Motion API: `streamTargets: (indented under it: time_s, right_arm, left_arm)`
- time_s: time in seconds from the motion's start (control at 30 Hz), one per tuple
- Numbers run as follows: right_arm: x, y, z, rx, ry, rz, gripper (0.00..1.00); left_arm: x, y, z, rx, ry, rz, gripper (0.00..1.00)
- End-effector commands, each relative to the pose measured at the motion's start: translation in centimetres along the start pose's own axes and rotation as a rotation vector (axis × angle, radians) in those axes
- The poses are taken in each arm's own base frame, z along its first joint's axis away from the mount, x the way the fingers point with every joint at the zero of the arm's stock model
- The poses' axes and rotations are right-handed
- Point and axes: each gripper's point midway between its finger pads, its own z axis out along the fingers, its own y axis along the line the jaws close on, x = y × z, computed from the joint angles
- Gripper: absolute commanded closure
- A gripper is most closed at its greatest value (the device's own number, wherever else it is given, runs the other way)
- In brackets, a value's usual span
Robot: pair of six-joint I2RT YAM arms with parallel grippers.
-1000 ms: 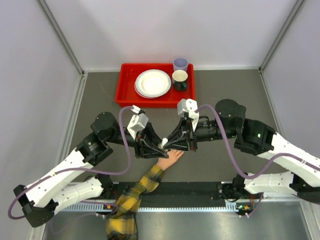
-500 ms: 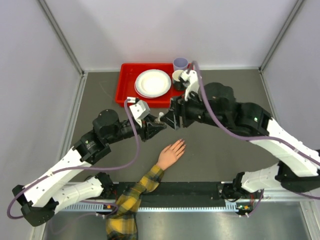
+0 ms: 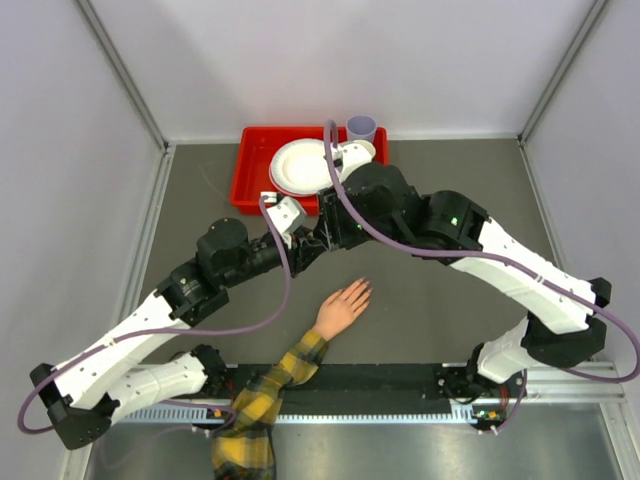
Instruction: Paint the nails
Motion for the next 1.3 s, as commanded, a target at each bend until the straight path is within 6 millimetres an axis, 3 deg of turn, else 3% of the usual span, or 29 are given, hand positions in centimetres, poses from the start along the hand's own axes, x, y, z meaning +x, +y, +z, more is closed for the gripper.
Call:
streamTargets:
  time_s: [0.0, 0.1, 0.4, 0.5, 0.53, 0.6, 0.77, 0.8, 0.83, 0.9, 0.97, 1.0, 1.03, 1.07, 1.1, 1.17, 1.27]
  right_arm:
    - [-1.7, 0.5, -1.1, -0.012, -0.047, -0.011, 0.65]
    - [-1.6, 0.8, -0.8, -0.020, -0.041, -0.021, 0.70]
    - [-1.8, 1.8, -0.4, -0.062, -0.034, -0.027, 0.69]
    - [-1.5, 2.0, -0.2, -0.074, -0.020, -0.029, 0.78]
    - [-1.4, 2.1, -0.3, -0.081, -0.018, -0.029, 0.88]
    - [-1.3, 2.2, -0.6, -0.098, -0.014, -0.045, 1.00]
    - [0.2, 1.9, -1.5, -0.180, 0.033, -0.149, 1.00]
    - [1.4, 2.5, -1.5, -0.254, 0.061, -0.205, 1.00]
    - [1.5, 3.2, -3.1, -0.333, 0.037, -0.235, 1.00]
    - [2.7, 4.5, -3.6, -0.474, 0.013, -0.304, 1.00]
    - [2.4, 5.4, -6.3, -0.588, -0.054, -0.338, 1.00]
    - [3.8, 6.1, -7.2, -0.686, -0.040, -0.377, 1.00]
    - [3.1, 6.9, -8.2, -0.745, -0.100, -0.391, 1.00]
    - [2.9, 7.1, -10.3, -0.804, -0.154, -0.407, 1.00]
    - [4.2, 7.6, -11.0, -0.887, -0.140, -0.430, 1.00]
    - [4.1, 8.1, -12.9, -0.965, -0.193, -0.457, 1.00]
    - [4.5, 8.4, -13.7, -1.011, -0.179, -0.472, 1.00]
  left_arm:
    - [-2.0, 0.1, 0.2, -0.009, -0.077, 0.012, 1.00]
    - [-1.9, 0.0, 0.2, -0.002, -0.075, 0.009, 1.00]
    - [-1.8, -0.4, 0.4, 0.017, -0.069, -0.002, 1.00]
    - [-1.9, -0.5, 0.3, 0.023, -0.071, -0.001, 1.00]
    - [-1.9, -0.6, 0.3, 0.029, -0.069, 0.000, 1.00]
    - [-2.0, -1.4, 0.2, 0.072, -0.068, 0.002, 1.00]
    - [-3.3, -4.5, -1.3, 0.239, -0.105, -0.009, 1.00]
    - [-3.6, -6.0, -2.0, 0.322, -0.110, -0.015, 1.00]
    - [-4.2, -6.8, -2.6, 0.366, -0.125, -0.014, 1.00]
    - [-4.7, -9.4, -4.1, 0.521, -0.134, -0.018, 1.00]
    - [-5.1, -11.1, -5.2, 0.636, -0.136, -0.038, 1.00]
    - [-5.7, -12.0, -5.8, 0.697, -0.158, -0.030, 1.00]
    - [-5.6, -13.4, -7.0, 0.813, -0.160, -0.018, 1.00]
    - [-5.8, -14.2, -7.8, 0.872, -0.147, -0.064, 1.00]
    - [-7.1, -14.8, -8.5, 0.927, -0.216, -0.029, 1.00]
    - [-6.7, -15.9, -10.0, 1.047, -0.168, -0.089, 1.00]
    - [-7.4, -16.3, -10.4, 1.101, -0.178, -0.088, 1.00]
